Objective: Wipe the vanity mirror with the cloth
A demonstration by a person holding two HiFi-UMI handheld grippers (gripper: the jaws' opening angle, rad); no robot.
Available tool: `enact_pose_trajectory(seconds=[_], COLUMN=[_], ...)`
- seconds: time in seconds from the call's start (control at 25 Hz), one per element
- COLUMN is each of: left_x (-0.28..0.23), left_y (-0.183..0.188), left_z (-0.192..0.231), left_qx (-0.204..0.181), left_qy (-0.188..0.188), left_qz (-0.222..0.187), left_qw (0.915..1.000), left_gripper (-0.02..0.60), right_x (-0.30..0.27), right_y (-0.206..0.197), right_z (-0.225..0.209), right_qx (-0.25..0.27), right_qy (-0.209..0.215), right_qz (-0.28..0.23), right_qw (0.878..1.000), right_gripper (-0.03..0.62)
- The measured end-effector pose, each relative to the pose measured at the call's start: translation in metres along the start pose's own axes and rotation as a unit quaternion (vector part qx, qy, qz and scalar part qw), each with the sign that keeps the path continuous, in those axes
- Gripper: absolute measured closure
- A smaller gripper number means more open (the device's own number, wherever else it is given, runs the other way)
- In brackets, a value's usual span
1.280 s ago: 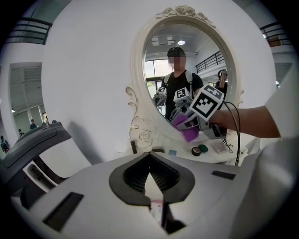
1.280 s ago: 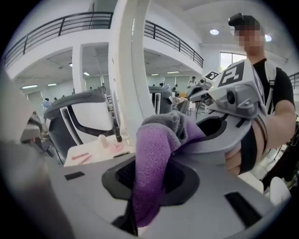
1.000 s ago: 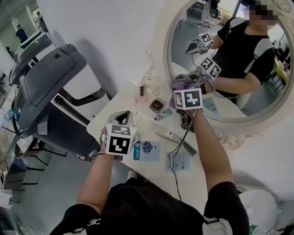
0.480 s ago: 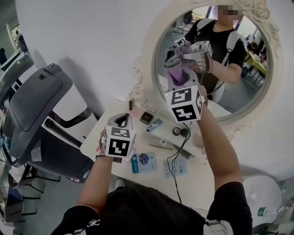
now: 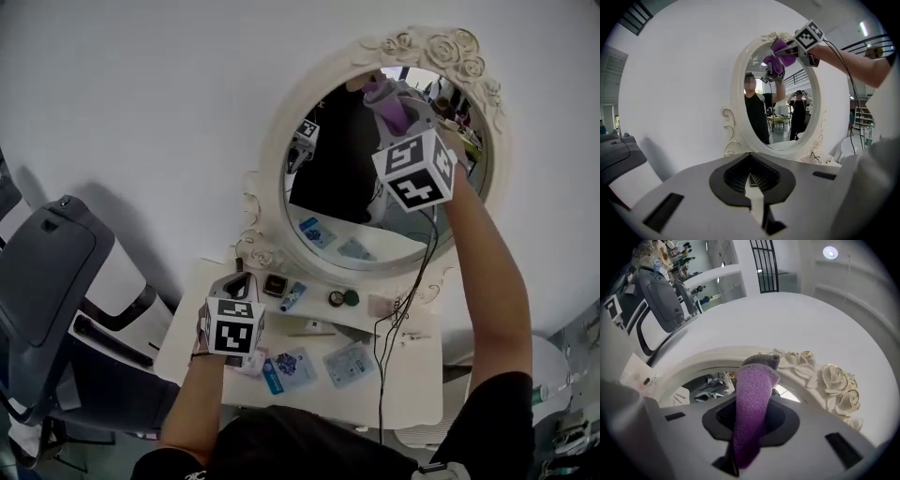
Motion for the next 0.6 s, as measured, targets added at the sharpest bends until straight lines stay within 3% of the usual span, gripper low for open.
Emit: enact_pose_trajectory(seconds=[0.24,0.6], left_x=[-0.001,0.003], left_y=[-0.008,-0.021], left_z=[0.019,0.043], left_qx=[0.002,-0.021], left_qy=[-0.018,-0.021], left_qz=[0.0,0.014], left_qw=[0.9998,0.9995], left_gripper=[0.58,0.581], right_x=[-0.014,-0.021], right_y=[-0.004,-0.007], right_z=[-0.04,-0.006], right_qx=[0.004,-0.007], right_qy=[-0.039,-0.084], right_qz=[0.042,0.036], right_qw=[0.998,0.996], right_gripper=[0.505,0.505])
Point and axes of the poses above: the fingertips, and each gripper's own axes: x backward along the fingers, z to its left, y out of its top, the point moved 4 cm from there along x, backward along the fingers, and after that the axes turned 8 degrees about z, right-handed, at the moved point
